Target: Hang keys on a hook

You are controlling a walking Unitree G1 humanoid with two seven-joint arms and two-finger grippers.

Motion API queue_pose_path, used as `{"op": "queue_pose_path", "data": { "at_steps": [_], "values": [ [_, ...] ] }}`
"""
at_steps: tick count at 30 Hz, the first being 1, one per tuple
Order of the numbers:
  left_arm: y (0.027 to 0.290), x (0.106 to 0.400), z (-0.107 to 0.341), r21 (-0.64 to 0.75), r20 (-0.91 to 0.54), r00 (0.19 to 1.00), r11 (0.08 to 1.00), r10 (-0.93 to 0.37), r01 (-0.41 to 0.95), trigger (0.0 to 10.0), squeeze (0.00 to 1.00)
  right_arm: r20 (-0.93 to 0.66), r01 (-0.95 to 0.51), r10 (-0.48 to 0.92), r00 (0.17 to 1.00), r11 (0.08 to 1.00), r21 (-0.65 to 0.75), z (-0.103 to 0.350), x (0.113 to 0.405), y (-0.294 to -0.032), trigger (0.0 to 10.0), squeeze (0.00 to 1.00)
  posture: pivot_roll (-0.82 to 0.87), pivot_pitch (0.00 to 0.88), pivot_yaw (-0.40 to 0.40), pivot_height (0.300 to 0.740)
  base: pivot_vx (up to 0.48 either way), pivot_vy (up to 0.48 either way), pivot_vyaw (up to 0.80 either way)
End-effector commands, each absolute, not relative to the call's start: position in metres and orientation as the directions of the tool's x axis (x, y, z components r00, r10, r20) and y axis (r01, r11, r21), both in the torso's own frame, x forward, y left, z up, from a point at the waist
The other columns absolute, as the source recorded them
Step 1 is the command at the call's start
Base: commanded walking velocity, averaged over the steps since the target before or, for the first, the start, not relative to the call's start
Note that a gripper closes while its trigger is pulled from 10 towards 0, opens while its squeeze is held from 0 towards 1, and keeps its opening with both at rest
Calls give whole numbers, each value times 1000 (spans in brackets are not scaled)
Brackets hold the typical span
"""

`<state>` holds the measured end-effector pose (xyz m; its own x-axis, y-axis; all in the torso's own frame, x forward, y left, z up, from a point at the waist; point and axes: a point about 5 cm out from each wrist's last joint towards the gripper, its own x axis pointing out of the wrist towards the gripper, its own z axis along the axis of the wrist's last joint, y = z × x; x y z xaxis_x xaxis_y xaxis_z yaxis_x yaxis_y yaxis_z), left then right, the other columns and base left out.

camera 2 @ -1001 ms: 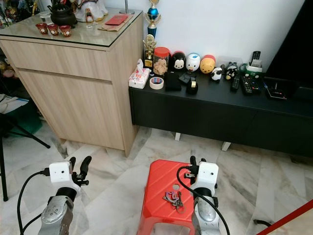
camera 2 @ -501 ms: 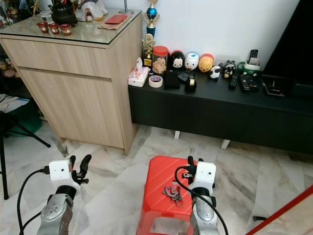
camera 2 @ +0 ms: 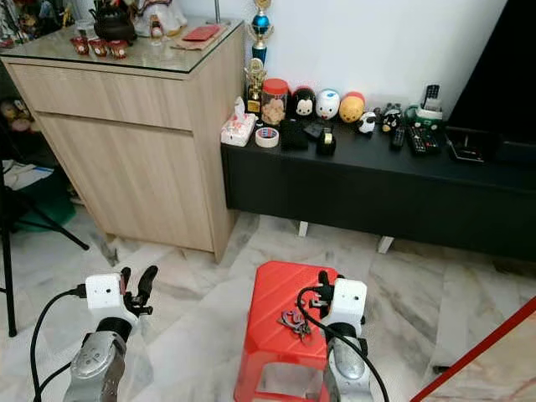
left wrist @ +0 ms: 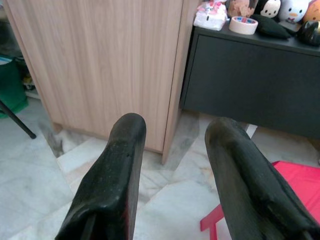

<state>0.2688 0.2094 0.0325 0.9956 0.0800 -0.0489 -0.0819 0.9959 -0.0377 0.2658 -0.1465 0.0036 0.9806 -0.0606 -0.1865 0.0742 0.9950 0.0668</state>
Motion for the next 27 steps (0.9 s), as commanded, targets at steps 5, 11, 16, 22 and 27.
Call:
{"op": "queue_pose_path", "data": {
  "at_steps": [5, 11, 16, 22, 27],
  "values": [
    [209, 270, 35, -41, -43, 996, 996, 82, -84, 10000, 0, -207, 57, -42, 977, 996, 69, 0, 265, -144, 10000, 0, 54, 18, -56, 646, 0, 0, 0],
    [209, 270, 36, -42, -44, 996, 996, 82, -83, 10000, 0, -215, 51, -35, 976, 996, 68, -1, 264, -143, 10000, 0, 55, 18, -57, 646, 0, 0, 0],
    [208, 270, 36, -50, -46, 996, 995, 79, -81, 10000, 0, -229, 37, -19, 973, 997, 73, -3, 263, -141, 10000, 0, 55, 17, -57, 646, 0, 0, 0],
    [206, 270, 35, -47, -50, 996, 996, 71, -73, 10000, 0, -242, 23, -3, 970, 997, 79, -5, 262, -138, 10000, 0, 57, 18, -55, 646, 0, 0, 0],
    [205, 271, 35, -43, -58, 997, 997, 58, -60, 10000, 0, -243, 13, 8, 970, 996, 85, -6, 262, -136, 10000, 0, 57, 18, -54, 646, 0, 0, 0]
  ]
}}
